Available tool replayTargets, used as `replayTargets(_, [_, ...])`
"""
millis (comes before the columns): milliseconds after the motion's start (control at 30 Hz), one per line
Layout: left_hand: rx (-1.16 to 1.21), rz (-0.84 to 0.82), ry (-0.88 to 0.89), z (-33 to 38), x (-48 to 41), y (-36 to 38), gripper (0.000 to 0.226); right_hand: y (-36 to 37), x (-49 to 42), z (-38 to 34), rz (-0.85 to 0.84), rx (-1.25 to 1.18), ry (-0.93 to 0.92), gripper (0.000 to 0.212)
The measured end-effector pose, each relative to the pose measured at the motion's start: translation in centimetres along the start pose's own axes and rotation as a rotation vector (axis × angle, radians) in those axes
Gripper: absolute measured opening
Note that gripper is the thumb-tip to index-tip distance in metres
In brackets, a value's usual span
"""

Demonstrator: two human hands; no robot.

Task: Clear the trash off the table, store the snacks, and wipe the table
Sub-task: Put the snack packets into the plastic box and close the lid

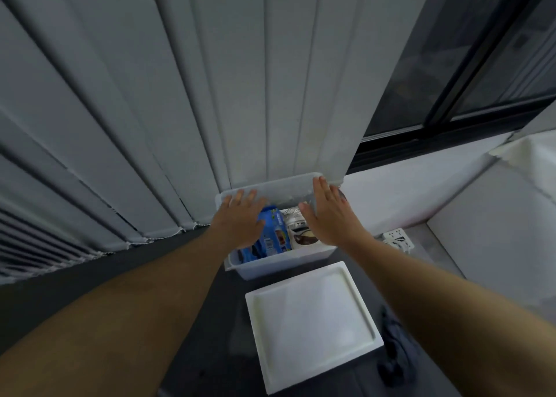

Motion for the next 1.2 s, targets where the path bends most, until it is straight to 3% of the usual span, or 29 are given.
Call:
replayTargets(167, [0.007,0.005,-0.106,-2.0,4.1,-0.7,0.066,0.1,1.6,-2.5,0.040,0.032,-0.065,0.072])
replayTargets(700, [0.227,0.062,-0.375,-7.6,18.1,3.9,0.062,7.0,5.5,-13.4,-0.108,0.039,-0.276,0.066])
replayTargets(1067, [0.313,-0.146,-0.630,-12.4,27.7,11.7,0.066,15.0,8.0,-20.9,-0.183,0.046,-0.474,0.070])
replayTargets(1200, [0.319,-0.178,-0.694,-14.1,30.4,14.2,0.067,18.7,8.4,-22.9,-0.260,0.035,-0.456,0.068])
Point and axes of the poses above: each hand's wrist, its own x-axis away from the middle knuckle, its own y-axis out of the palm, z = x × y, the point moved 2 cm from there along -x, towards the middle knuckle, and after that the axes turned 14 degrees about -x, right-handed, at the moved point
